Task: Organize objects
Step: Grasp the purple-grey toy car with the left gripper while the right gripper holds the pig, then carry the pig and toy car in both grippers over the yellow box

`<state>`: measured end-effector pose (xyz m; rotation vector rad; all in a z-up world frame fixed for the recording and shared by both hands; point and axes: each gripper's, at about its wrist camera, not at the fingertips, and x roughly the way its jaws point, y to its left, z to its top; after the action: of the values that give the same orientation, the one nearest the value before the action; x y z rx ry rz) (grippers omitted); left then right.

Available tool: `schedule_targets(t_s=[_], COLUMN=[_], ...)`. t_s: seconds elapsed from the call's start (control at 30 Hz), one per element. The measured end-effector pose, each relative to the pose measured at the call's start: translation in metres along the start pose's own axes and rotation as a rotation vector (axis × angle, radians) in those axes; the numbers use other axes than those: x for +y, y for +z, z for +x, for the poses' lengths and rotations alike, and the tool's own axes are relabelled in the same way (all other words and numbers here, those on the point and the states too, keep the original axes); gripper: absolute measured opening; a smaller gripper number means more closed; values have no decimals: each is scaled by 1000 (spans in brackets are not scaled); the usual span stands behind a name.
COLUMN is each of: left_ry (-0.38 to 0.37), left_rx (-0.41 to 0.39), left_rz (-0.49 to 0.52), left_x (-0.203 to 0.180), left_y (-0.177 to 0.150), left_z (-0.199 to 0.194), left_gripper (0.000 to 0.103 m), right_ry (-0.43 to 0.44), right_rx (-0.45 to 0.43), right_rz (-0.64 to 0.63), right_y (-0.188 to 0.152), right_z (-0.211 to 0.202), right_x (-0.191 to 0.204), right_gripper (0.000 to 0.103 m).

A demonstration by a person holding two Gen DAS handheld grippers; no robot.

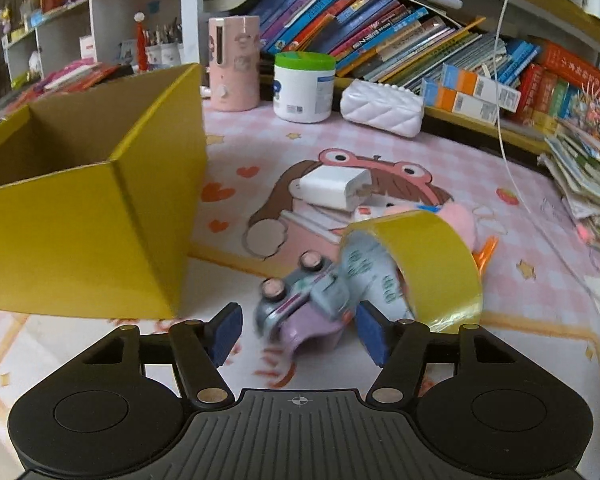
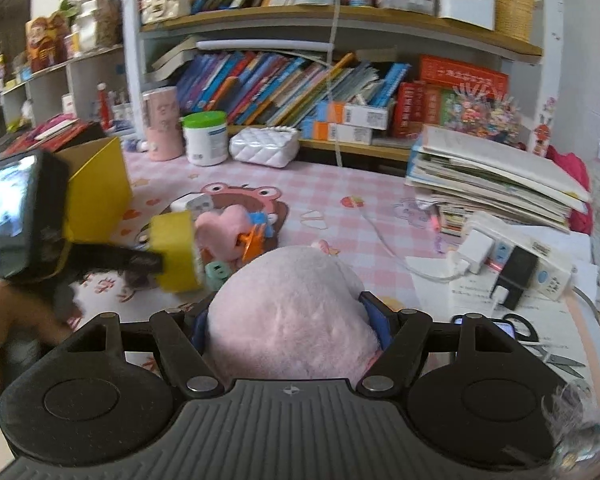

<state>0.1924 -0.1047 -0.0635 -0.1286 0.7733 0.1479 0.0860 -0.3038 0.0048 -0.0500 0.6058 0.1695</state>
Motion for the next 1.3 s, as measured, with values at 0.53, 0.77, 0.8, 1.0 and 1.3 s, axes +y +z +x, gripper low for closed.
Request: schedule_targets(t_s=[0.53,0.77,0.8,1.0,1.3], left_ry=[-38,-85,-82,-53,-20], left_rx=[8,-49,-53,-45,-48], left_rz=[40,18,18,-5,-22], left_x=[11,43,48,90,159], left_y=[-2,-8,-9,-28,-46], left_z=[-15,-84,-91,-127,-157], left_gripper=[56,57,57,57,57], right_ry=[73,78,71,62,111], right_rx=[55,94,94,108,127], right_rz=[-32,-30,-30,-29,-61], right_y=[1,1,1,-2,-11], right_z=[12,16,15,9,-9], right_x=[23,52,58,100,176], right_gripper=[70,70,70,70,70])
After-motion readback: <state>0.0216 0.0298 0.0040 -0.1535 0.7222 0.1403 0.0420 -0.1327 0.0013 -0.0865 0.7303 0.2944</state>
